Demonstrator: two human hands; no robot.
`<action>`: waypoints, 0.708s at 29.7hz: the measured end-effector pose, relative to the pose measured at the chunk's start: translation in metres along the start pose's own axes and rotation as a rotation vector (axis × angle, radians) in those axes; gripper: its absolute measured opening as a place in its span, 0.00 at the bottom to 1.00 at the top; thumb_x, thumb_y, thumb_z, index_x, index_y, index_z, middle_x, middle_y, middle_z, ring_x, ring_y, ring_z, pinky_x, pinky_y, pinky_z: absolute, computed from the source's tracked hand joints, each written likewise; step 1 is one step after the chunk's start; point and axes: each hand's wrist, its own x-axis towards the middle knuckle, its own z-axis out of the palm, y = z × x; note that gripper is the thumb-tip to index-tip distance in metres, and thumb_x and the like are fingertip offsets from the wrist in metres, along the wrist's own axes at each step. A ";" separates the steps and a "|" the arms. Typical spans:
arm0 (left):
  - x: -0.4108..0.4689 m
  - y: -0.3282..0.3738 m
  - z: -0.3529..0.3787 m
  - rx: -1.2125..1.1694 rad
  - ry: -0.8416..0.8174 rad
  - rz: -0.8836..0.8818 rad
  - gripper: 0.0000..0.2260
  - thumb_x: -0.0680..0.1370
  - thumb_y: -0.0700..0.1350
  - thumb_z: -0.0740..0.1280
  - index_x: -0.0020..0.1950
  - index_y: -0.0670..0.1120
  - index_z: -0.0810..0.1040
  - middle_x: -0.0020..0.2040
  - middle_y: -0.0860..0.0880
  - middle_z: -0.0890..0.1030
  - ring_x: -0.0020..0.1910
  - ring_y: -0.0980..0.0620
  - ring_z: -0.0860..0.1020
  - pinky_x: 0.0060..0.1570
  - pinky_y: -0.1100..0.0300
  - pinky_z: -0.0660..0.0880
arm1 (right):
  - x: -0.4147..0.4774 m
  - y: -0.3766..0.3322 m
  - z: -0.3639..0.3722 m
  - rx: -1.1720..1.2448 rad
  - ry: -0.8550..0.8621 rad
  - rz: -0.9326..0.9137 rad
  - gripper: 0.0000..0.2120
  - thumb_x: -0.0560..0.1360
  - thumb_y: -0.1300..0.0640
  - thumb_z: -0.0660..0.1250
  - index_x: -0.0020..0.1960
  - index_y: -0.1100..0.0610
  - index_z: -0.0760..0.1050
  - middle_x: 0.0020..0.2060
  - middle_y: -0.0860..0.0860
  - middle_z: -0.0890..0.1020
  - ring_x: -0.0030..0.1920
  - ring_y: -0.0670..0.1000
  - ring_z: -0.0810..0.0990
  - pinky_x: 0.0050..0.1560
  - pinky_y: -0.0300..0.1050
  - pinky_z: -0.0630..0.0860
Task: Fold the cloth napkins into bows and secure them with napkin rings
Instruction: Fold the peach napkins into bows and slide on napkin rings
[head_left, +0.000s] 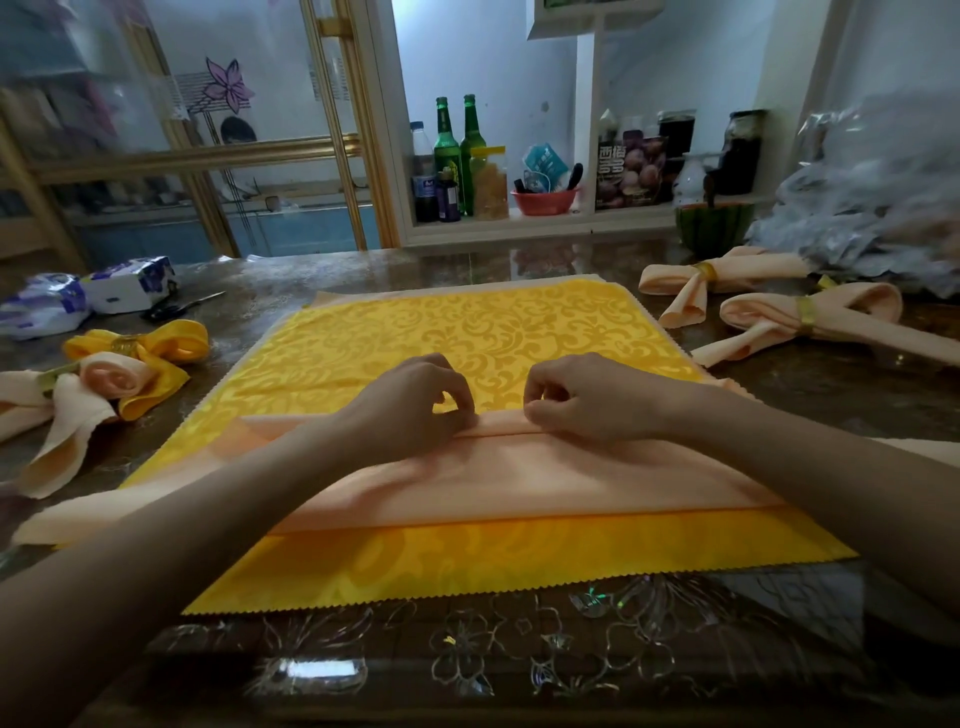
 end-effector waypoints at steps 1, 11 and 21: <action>0.001 -0.001 0.000 -0.034 -0.022 -0.012 0.06 0.76 0.47 0.67 0.51 0.48 0.79 0.53 0.52 0.77 0.50 0.54 0.75 0.46 0.65 0.71 | 0.002 0.002 0.000 0.001 0.022 -0.004 0.07 0.77 0.54 0.64 0.53 0.55 0.76 0.38 0.42 0.71 0.39 0.42 0.70 0.36 0.32 0.65; -0.001 0.005 -0.009 0.014 -0.154 -0.026 0.11 0.79 0.47 0.63 0.59 0.47 0.79 0.57 0.49 0.76 0.52 0.54 0.75 0.52 0.63 0.70 | 0.003 0.005 -0.004 -0.058 0.079 -0.015 0.09 0.74 0.54 0.68 0.54 0.54 0.78 0.47 0.47 0.78 0.45 0.44 0.74 0.41 0.35 0.70; -0.020 0.030 -0.014 0.188 -0.083 0.026 0.11 0.79 0.52 0.61 0.59 0.51 0.73 0.51 0.54 0.71 0.47 0.55 0.72 0.45 0.61 0.72 | -0.015 -0.014 0.006 -0.294 0.047 -0.155 0.09 0.73 0.60 0.64 0.46 0.51 0.64 0.39 0.43 0.65 0.36 0.41 0.64 0.33 0.35 0.61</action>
